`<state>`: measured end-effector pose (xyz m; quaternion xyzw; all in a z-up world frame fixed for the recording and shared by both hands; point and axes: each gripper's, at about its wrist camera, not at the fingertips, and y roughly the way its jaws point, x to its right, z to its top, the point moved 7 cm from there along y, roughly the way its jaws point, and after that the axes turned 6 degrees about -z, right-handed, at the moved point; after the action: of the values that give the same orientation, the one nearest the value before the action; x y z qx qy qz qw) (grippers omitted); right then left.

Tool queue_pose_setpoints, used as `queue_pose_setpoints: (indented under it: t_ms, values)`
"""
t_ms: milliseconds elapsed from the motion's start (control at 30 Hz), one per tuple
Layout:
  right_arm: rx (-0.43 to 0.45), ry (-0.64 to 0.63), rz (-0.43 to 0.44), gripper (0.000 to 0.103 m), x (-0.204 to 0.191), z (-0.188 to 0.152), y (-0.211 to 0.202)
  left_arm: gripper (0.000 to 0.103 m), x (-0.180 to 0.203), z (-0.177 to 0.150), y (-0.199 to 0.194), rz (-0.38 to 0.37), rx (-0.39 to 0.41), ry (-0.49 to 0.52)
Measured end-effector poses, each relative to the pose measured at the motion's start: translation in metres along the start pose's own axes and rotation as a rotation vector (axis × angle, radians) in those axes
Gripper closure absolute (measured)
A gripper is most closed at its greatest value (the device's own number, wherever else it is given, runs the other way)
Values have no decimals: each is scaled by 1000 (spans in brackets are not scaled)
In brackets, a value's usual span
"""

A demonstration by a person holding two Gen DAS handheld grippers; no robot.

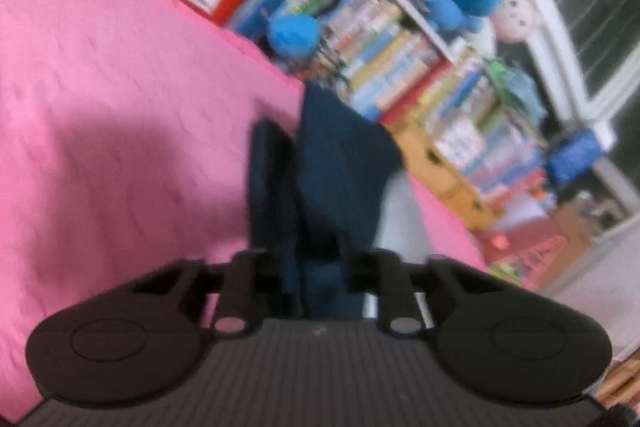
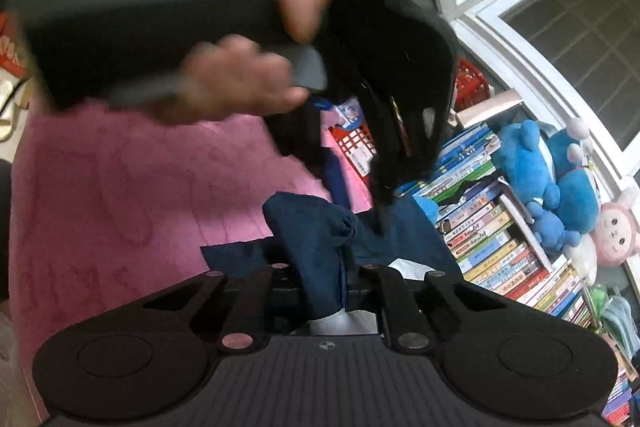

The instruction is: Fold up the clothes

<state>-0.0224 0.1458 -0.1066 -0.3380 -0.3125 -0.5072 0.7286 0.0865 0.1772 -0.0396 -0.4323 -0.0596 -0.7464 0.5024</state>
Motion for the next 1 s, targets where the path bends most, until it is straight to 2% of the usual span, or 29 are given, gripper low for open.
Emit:
queue_pose_setpoints:
  t_ms: [67, 133, 200, 233, 267, 300, 400, 433, 467, 500, 567, 633, 700, 733, 767, 800, 867, 933, 967, 1000]
  values:
    - [4, -20, -5, 89, -3, -1, -1, 100, -4, 14, -4, -1, 63, -17]
    - [6, -32, -9, 89, -5, -3, -2, 97, -7, 19, -8, 8, 63, -16]
    - [7, -37, -10, 89, -5, -5, -2, 76, -5, 14, -9, -6, 2, 7]
    - [9, -41, -12, 89, -5, -5, -1, 45, -2, 6, -9, -19, -48, 20]
    - [11, -47, -13, 89, -6, -5, -2, 21, 1, -3, -9, -38, -90, 33]
    - [14, -55, -17, 89, -6, -4, -4, 18, 4, -12, -10, -63, -124, 52]
    - [18, -67, -22, 89, -8, -5, -5, 23, 9, -33, -7, -74, -186, 101]
    - [18, -67, -21, 89, -9, -5, -6, 48, 7, -34, -3, -55, -188, 105]
    - [18, -66, -19, 89, -8, -5, -6, 64, 5, -35, 1, -36, -188, 105]
    - [18, -66, -12, 89, -9, -5, -6, 66, 2, -35, 5, -16, -188, 105]
    - [17, -69, -7, 90, -9, -6, -6, 83, -2, -26, 8, -18, -150, 67]
    - [18, -71, -6, 90, -10, -6, -6, 83, -6, -15, 9, -27, -104, 22]
    - [18, -71, -2, 91, -10, -7, -7, 83, -11, -5, 7, 7, -51, 18]
    - [18, -71, -1, 91, -10, -7, -8, 81, -11, -1, 7, 21, -39, 28]
    - [18, -71, 0, 91, -8, -7, -5, 75, -10, 2, 7, 30, -31, 37]
    - [19, -71, 0, 91, -6, -8, -2, 67, -9, 6, 8, 39, -24, 46]
    - [19, -72, -1, 91, -5, -8, 0, 24, -4, 7, 15, -11, -58, 40]
    - [19, -72, 1, 91, -4, -7, -1, 24, -1, 4, 30, -26, -99, 44]
    - [18, -71, 2, 91, -5, -7, -2, 37, 1, 2, 38, -30, -119, 48]
    - [18, -70, 3, 91, -5, -7, -2, 50, 0, 2, 45, -3, -135, 72]
